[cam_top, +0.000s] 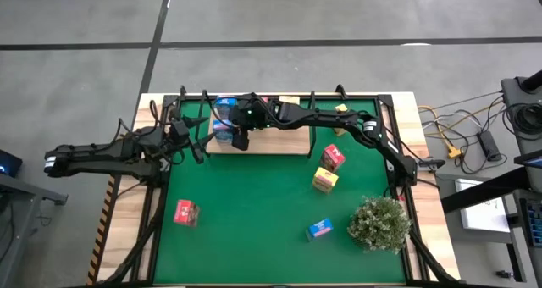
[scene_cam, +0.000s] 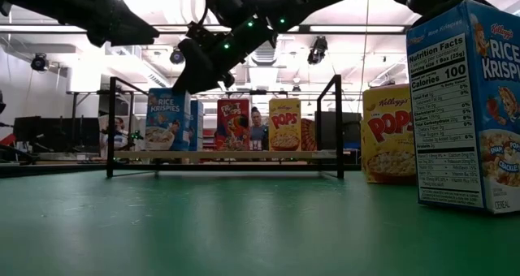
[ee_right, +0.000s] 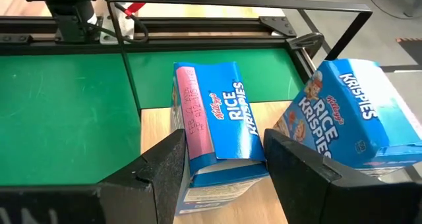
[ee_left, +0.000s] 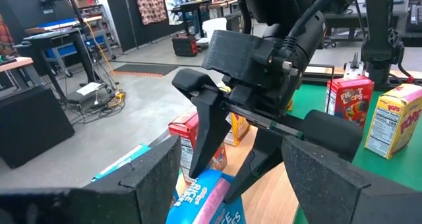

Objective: Stack cereal on shelf
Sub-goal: Put the left blue cereal box on the shelf aligned with the other blue cereal box

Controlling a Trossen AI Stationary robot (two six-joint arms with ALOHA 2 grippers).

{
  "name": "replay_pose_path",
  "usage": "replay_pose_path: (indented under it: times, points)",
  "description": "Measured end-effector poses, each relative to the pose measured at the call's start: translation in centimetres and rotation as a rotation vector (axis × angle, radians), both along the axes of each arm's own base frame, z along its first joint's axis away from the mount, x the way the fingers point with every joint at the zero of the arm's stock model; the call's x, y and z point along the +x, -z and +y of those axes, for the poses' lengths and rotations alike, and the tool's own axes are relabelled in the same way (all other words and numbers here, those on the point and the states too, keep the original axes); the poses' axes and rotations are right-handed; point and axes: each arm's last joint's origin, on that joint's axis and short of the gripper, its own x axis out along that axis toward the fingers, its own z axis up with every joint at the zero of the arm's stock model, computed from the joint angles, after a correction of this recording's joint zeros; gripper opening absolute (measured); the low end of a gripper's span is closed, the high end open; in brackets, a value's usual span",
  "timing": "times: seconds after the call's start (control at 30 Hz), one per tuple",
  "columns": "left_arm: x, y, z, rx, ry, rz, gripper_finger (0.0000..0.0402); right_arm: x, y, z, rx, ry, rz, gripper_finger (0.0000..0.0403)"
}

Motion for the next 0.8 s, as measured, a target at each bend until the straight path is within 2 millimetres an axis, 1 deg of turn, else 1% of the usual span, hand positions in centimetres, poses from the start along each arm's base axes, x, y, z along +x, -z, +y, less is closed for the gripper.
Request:
replay_pose_path:
  times: [0.5,0.6,0.8]
  points:
    - [0.0,0.01,0.0,-0.001,0.0,0.0,0.0247,0.01,0.02,0.07,0.007,0.006,0.001,0.0195]
    - [0.0,0.02,0.0,-0.001,0.0,0.0,0.0247,0.01,0.02,0.07,0.01,0.009,0.0,0.0212]
    - [0.0,0.01,0.0,-0.001,0.0,0.0,0.0247,0.0,0.02,0.07,0.006,0.005,0.002,0.0261]
